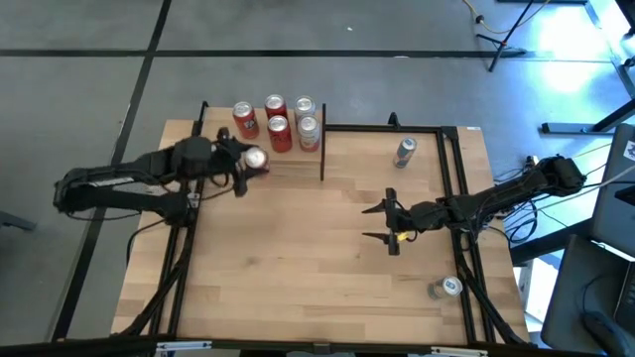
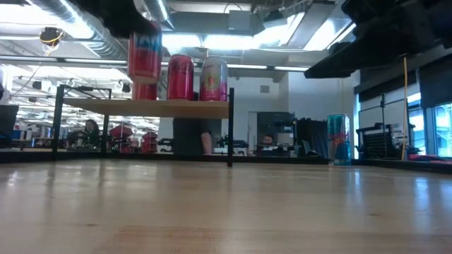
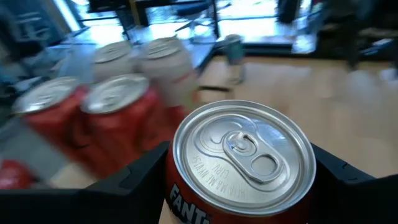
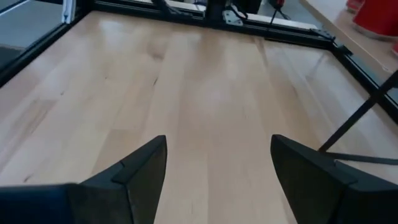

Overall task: Place canned beverage on shelf
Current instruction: Put the red soda can aligned with the other red soda can on the shelf, then put the top blue soda can on the shelf

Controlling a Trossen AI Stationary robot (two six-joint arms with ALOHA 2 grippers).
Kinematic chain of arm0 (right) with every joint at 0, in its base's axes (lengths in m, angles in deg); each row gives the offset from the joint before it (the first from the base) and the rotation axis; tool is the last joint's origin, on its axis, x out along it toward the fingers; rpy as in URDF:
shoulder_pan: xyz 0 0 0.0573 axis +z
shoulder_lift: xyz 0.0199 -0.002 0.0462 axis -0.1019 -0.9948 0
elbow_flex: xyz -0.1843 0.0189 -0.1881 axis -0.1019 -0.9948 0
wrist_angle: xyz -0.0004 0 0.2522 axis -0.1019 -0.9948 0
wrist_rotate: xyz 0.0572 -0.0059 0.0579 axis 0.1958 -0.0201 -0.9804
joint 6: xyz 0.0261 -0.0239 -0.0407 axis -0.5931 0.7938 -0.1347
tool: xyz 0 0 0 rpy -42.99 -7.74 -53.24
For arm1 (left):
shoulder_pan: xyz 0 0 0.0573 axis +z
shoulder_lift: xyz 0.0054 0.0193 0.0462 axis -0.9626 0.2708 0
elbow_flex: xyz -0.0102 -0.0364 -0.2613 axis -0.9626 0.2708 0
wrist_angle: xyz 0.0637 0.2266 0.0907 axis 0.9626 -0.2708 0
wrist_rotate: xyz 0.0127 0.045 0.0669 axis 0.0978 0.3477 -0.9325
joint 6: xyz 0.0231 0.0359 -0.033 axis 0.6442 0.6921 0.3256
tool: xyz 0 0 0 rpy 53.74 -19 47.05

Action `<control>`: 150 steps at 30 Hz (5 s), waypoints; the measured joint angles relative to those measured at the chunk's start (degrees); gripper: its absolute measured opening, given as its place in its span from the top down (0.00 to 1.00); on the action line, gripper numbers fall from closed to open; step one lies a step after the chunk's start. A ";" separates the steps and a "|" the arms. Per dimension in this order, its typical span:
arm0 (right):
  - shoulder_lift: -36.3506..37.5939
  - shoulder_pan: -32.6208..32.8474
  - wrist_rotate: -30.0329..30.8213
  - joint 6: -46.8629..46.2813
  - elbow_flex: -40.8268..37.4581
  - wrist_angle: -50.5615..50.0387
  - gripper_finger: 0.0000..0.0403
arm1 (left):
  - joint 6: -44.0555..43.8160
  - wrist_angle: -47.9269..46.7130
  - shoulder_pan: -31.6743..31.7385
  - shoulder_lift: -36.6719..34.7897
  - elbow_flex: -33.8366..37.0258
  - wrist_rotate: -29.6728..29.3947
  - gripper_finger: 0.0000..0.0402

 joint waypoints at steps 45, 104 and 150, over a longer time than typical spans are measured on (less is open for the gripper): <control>0.00 -5.83 -6.99 -1.68 0.00 -0.42 0.33 | 9.13 5.62 40.07 6.67 -0.22 40.39 0.22; 1.43 -51.71 3.81 -20.02 27.76 -57.42 0.33 | -3.96 39.14 -18.38 1.59 18.38 8.91 0.21; -10.62 -55.46 -2.40 -15.93 28.69 -56.90 0.33 | -3.98 38.29 -18.37 1.59 18.38 8.49 0.21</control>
